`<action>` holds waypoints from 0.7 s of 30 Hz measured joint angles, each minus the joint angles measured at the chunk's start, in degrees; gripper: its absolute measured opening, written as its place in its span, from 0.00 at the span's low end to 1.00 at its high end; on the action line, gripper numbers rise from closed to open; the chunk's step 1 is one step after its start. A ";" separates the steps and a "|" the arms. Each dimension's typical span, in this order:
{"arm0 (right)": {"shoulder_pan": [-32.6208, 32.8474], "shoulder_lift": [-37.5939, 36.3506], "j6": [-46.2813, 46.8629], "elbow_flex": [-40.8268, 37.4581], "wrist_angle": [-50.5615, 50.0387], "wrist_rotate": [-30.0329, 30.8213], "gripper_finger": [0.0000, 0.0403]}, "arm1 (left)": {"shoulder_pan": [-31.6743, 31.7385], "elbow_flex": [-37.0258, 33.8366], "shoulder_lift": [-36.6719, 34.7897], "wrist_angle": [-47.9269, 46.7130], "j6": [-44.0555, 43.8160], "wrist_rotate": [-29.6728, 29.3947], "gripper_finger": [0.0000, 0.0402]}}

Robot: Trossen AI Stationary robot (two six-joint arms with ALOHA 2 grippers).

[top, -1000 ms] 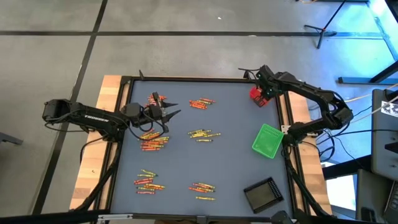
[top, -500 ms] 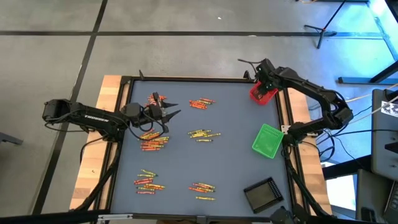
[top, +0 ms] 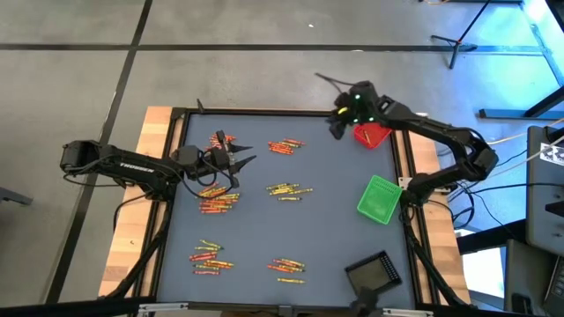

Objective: Sort crayons
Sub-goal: Put the green crayon into the red bin

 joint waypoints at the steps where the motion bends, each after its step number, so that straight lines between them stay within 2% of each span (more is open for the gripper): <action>1: 1.67 0.57 -0.47 0.01 1.86 0.00 0.44 | 0.00 0.00 0.00 -0.02 0.00 0.00 0.32; 7: 9.35 5.51 -2.02 0.02 11.21 0.09 0.44 | 0.00 0.00 0.00 -0.02 -2.97 0.00 0.32; 14: 13.20 12.49 -5.51 0.02 12.60 0.11 0.43 | 0.00 0.00 0.00 0.18 -2.95 0.00 0.32; 21: 13.36 20.27 -6.31 3.84 9.56 1.83 0.26 | 0.00 0.00 0.00 0.36 -2.95 -0.02 0.32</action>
